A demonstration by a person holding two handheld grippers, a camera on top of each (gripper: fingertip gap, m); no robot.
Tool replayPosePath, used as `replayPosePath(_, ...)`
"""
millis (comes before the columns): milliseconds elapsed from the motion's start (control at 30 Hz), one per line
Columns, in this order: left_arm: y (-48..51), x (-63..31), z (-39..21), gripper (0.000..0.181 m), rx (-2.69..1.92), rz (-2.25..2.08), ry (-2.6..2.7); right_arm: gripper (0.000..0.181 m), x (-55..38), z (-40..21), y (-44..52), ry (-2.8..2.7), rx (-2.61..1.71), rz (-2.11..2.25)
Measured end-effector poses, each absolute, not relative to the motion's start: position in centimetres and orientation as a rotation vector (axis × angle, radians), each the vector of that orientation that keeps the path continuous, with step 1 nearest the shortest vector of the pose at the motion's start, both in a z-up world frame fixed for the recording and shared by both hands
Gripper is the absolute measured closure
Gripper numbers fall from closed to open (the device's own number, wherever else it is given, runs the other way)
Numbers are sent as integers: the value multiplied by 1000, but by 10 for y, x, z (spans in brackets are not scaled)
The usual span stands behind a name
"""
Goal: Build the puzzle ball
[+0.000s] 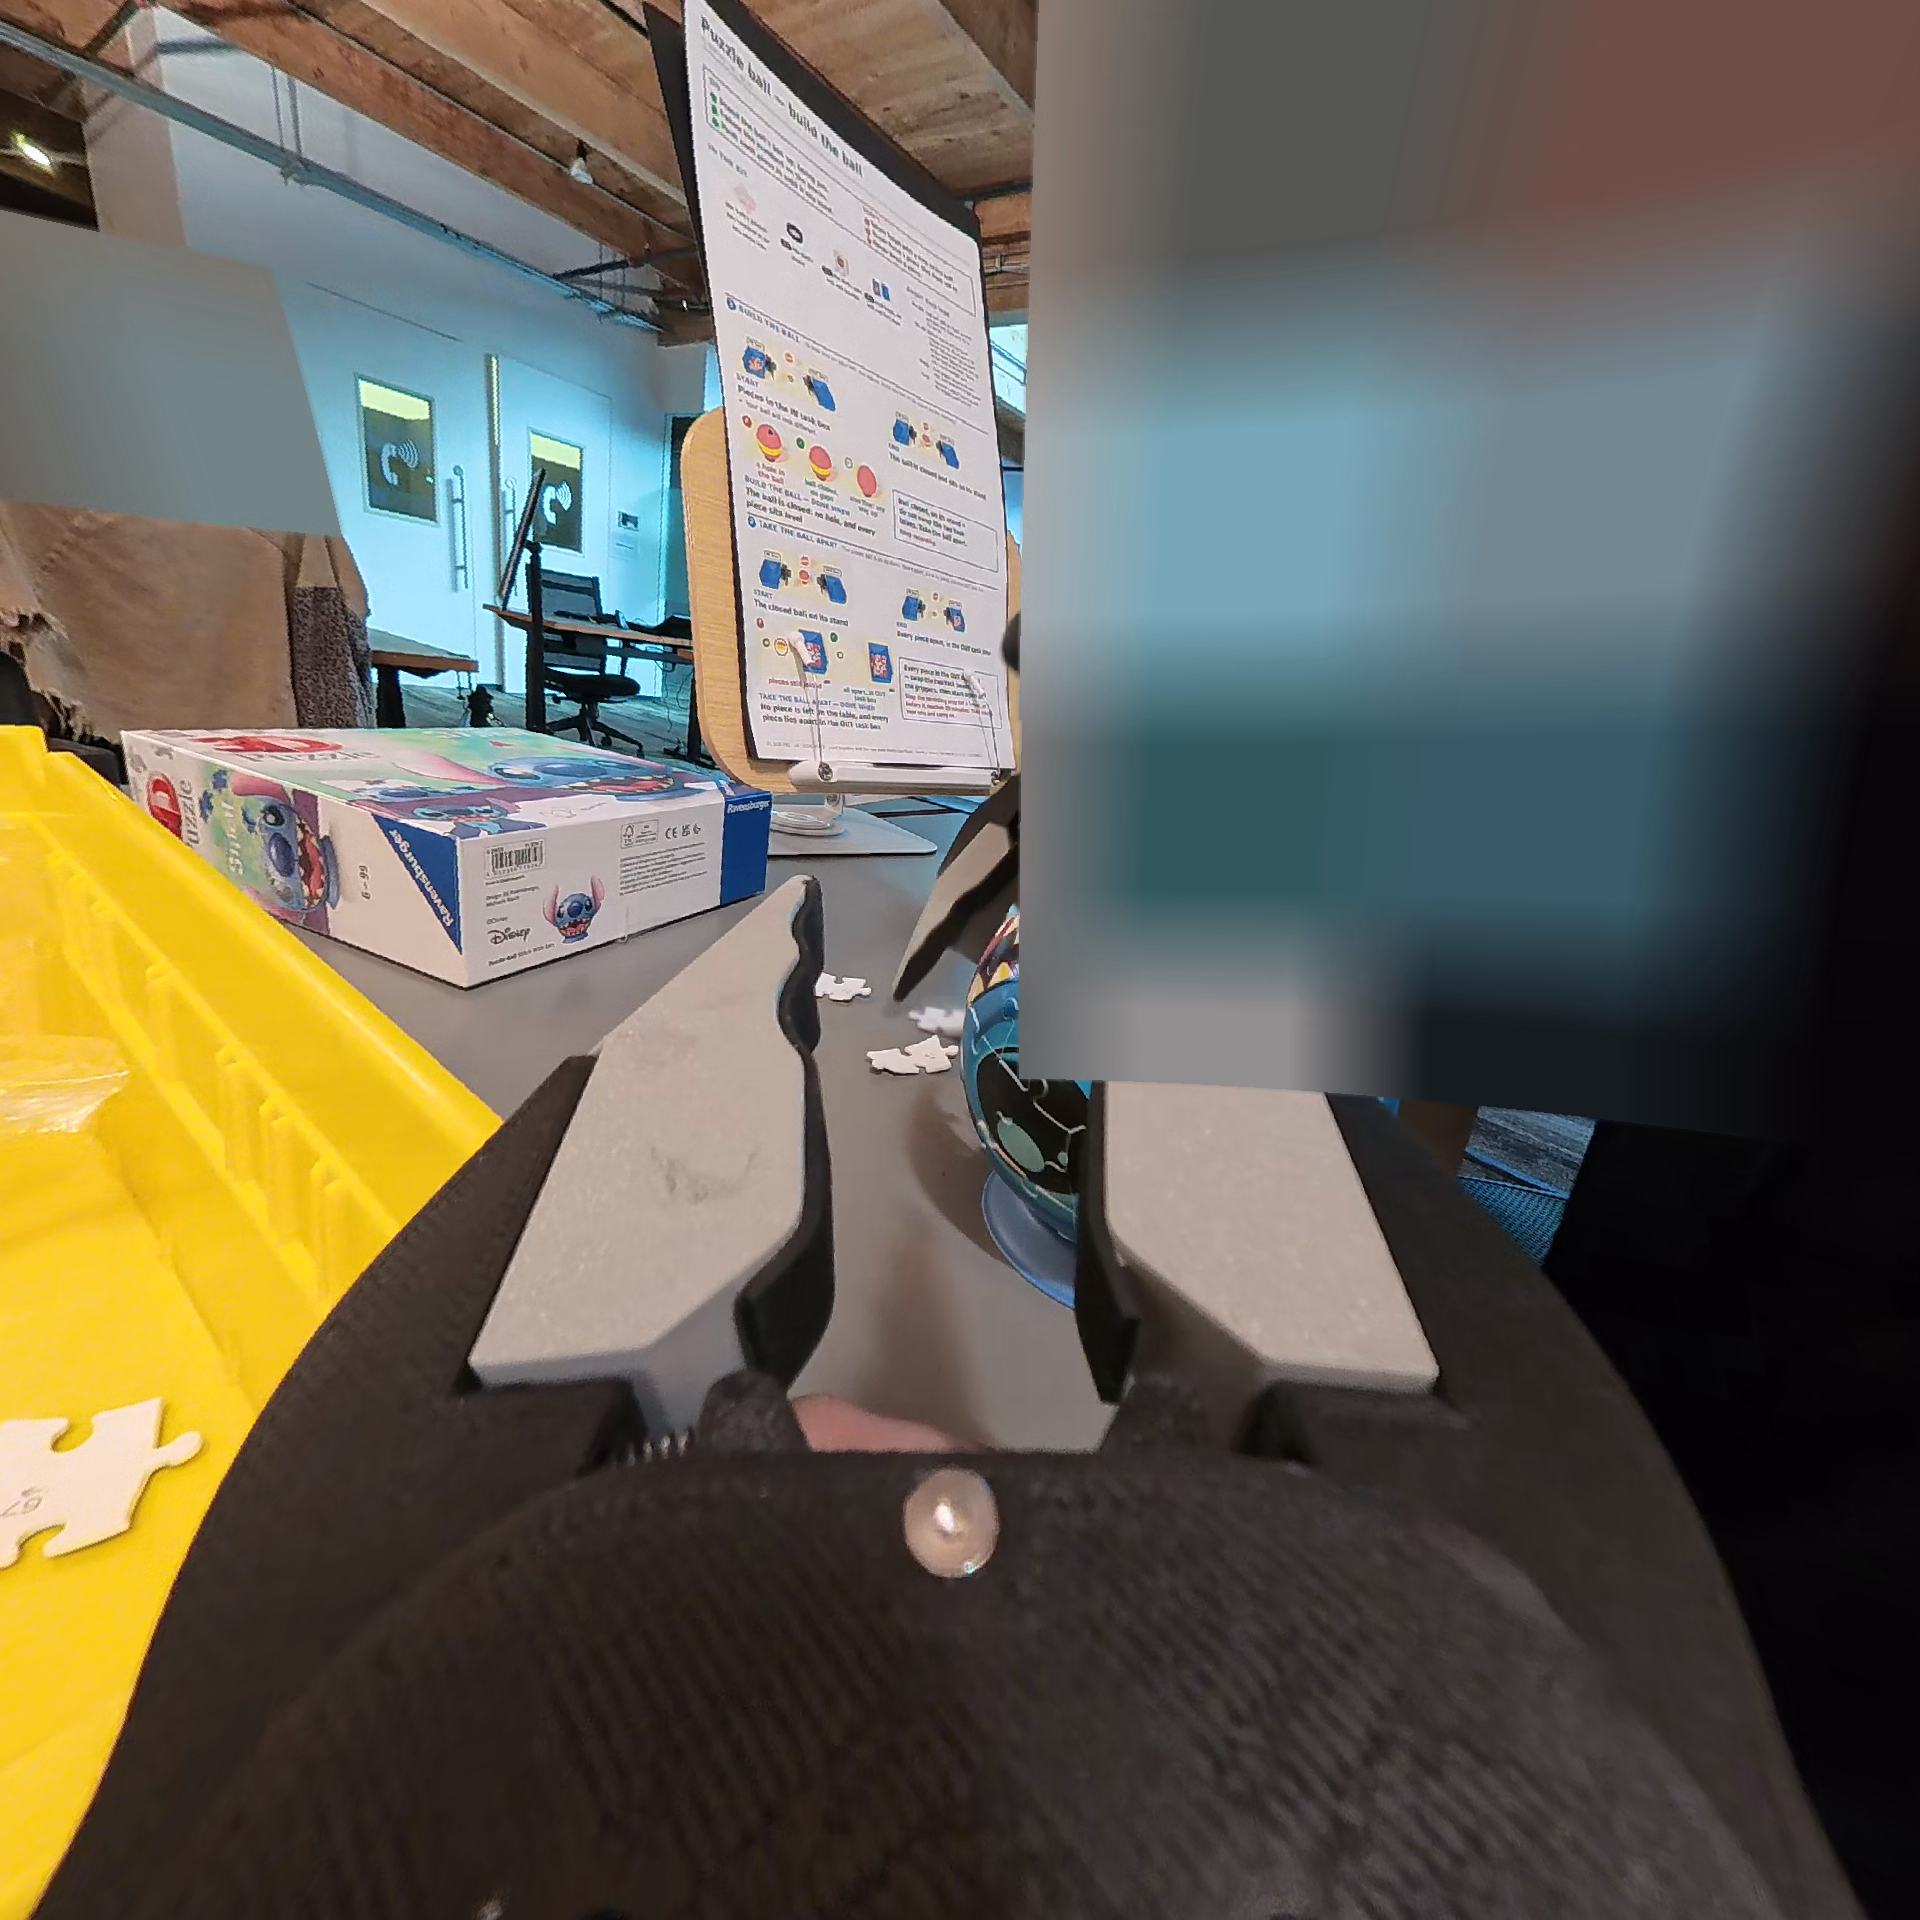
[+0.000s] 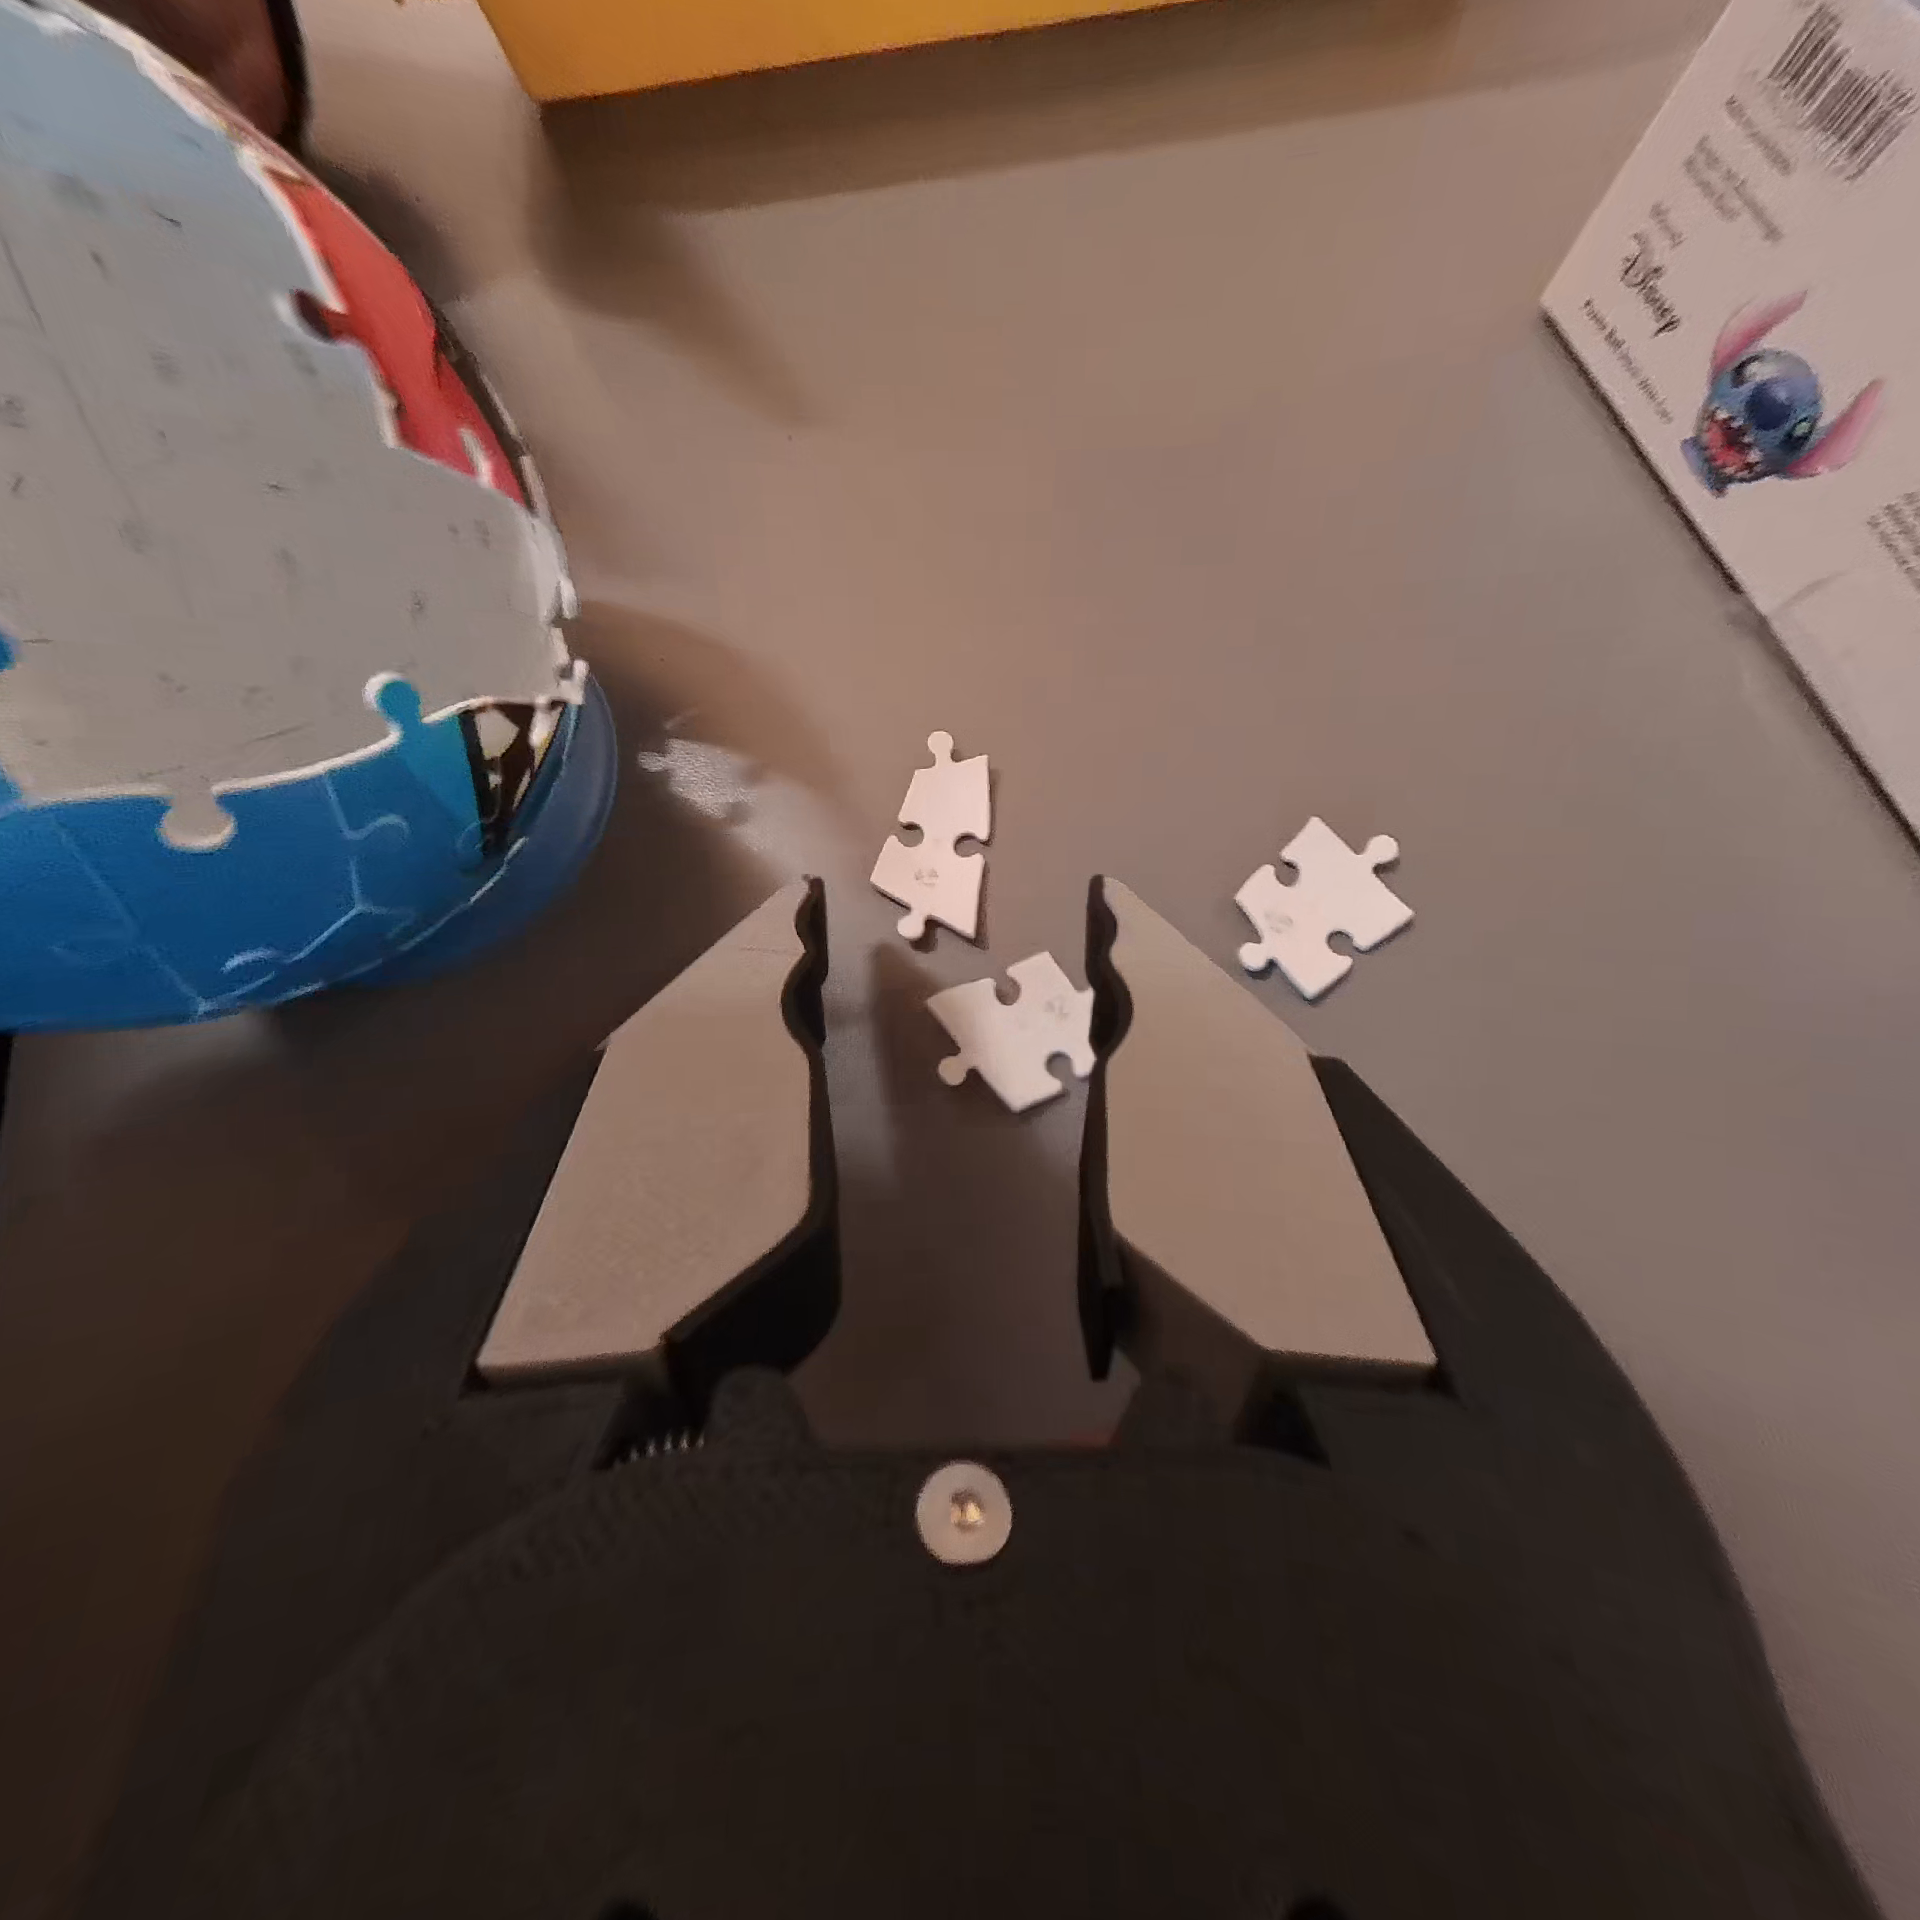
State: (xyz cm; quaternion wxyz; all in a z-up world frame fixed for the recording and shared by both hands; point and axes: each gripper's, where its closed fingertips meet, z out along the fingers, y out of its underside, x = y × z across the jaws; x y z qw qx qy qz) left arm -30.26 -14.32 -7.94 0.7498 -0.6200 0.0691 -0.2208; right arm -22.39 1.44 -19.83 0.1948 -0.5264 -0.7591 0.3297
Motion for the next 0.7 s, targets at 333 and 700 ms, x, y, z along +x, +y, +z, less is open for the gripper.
replayPosePath(333, -138, -301, -80, 133, -1356, -482, 146, 162, -239, -212, 13, -2153, -1469, 841)
replayPosePath(700, -119, -309, -97, 135, -1549, -427, 89, 163, -237, -190, 12, -2174, -1307, 867)
